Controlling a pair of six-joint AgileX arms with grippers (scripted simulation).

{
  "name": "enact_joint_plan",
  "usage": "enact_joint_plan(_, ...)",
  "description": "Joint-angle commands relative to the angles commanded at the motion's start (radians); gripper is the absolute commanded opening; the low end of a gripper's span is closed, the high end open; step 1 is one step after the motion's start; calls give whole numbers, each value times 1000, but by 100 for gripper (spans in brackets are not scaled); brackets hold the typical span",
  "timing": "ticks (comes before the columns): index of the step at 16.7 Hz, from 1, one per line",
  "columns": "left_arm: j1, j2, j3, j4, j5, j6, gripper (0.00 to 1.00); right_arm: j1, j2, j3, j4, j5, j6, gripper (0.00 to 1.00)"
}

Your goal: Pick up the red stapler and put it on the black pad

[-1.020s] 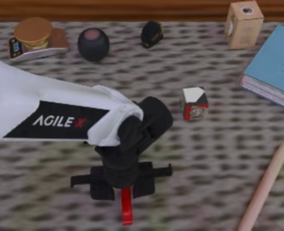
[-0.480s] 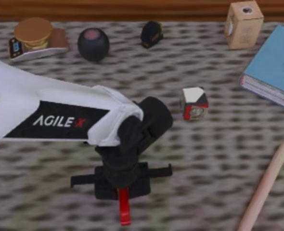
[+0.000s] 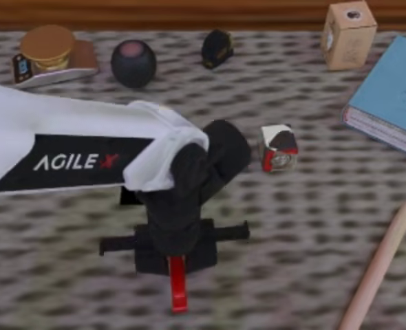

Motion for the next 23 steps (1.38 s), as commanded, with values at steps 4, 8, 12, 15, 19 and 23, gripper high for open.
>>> enact_joint_plan(4,7,-66,104,-184,0,-2,0,0,0,0,0,0,0,100)
enact_joint_plan(8,13,-110,159,-267,1,0,0,0,0,0,0,0,0,100)
enact_joint_plan(12,8,-105,158,-265,1,-1,0,0,0,0,0,0,0,100)
enact_joint_plan(15,26,-67,213,-288,1,-67,0,0,0,0,0,0,0,100)
enact_joint_plan(19,92,35,365,-350,3,-304,0,0,0,0,0,0,0,100)
enact_joint_plan(23,184,159,548,-426,5,-669,0,0,0,0,0,0,0,100)
